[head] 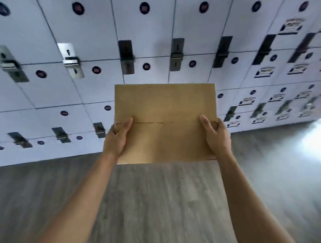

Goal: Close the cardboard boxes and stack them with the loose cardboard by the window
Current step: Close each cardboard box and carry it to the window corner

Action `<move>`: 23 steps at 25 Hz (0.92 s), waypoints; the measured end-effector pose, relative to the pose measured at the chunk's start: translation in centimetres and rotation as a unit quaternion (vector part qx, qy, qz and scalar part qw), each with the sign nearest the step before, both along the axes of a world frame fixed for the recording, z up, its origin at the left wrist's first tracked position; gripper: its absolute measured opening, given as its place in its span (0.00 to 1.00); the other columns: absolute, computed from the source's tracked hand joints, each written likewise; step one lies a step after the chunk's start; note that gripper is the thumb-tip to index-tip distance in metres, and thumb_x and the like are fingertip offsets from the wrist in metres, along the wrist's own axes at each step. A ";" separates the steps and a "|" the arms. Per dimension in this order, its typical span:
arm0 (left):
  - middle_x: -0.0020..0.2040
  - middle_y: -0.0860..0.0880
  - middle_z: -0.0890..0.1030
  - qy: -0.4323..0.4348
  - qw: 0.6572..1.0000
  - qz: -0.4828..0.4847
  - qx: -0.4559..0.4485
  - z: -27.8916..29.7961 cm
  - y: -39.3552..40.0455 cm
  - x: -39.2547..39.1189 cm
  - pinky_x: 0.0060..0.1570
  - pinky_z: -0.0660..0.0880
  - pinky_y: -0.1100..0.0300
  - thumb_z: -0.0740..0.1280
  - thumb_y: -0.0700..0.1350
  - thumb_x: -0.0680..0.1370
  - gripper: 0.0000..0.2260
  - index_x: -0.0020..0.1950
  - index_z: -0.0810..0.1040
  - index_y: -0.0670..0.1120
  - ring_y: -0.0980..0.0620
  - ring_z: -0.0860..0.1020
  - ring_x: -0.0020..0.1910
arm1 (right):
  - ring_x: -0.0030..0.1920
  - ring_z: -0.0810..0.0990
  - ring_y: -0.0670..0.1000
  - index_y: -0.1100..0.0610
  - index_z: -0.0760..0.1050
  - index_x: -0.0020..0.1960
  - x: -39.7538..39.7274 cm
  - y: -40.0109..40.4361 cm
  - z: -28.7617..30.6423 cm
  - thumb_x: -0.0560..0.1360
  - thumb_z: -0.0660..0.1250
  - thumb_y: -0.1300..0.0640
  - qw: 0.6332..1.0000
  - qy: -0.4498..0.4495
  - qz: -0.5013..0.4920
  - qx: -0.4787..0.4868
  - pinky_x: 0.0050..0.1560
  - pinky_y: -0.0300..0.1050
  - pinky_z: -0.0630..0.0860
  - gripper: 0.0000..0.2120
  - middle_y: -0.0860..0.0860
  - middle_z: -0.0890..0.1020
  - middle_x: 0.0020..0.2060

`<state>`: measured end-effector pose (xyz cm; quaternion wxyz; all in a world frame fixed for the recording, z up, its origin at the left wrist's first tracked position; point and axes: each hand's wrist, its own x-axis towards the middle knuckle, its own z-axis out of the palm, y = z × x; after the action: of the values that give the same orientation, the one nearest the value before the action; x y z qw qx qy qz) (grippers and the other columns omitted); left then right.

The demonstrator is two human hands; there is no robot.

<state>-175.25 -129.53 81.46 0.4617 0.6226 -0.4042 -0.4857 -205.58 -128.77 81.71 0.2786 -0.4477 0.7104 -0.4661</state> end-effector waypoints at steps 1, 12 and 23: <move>0.52 0.60 0.80 0.003 1.000 -0.016 -0.001 0.2 -0.8 -2.7 0.54 0.75 0.59 0.71 0.71 0.69 0.23 0.55 0.77 0.58 0.58 0.79 0.53 | 0.52 0.75 0.51 0.50 0.74 0.62 -2.6 0.4 -0.1 0.71 0.63 0.27 1.000 -0.001 -0.022 0.000 0.53 0.48 0.70 0.32 0.44 0.78 0.48; 0.58 0.56 0.80 -0.006 0.987 -0.159 0.023 0.5 -6.2 -37.0 0.57 0.78 0.51 0.71 0.77 0.61 0.36 0.62 0.75 0.57 0.53 0.80 0.55 | 0.49 0.76 0.52 0.48 0.77 0.56 -35.8 3.2 -0.9 0.70 0.64 0.27 0.989 -0.006 -0.150 -0.005 0.50 0.49 0.71 0.28 0.40 0.77 0.42; 0.57 0.56 0.78 -0.029 0.947 -0.312 0.069 -3.1 -18.4 -63.9 0.60 0.75 0.48 0.70 0.76 0.59 0.38 0.65 0.73 0.60 0.53 0.78 0.54 | 0.46 0.81 0.50 0.46 0.77 0.46 -56.8 -0.1 -5.3 0.64 0.62 0.23 0.946 -0.048 -0.319 0.040 0.48 0.51 0.76 0.29 0.42 0.82 0.42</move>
<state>-239.12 -147.94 78.32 0.2312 0.5097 -0.5565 -0.6141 -262.41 -128.89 76.38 0.1669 -0.1632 0.8198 -0.5230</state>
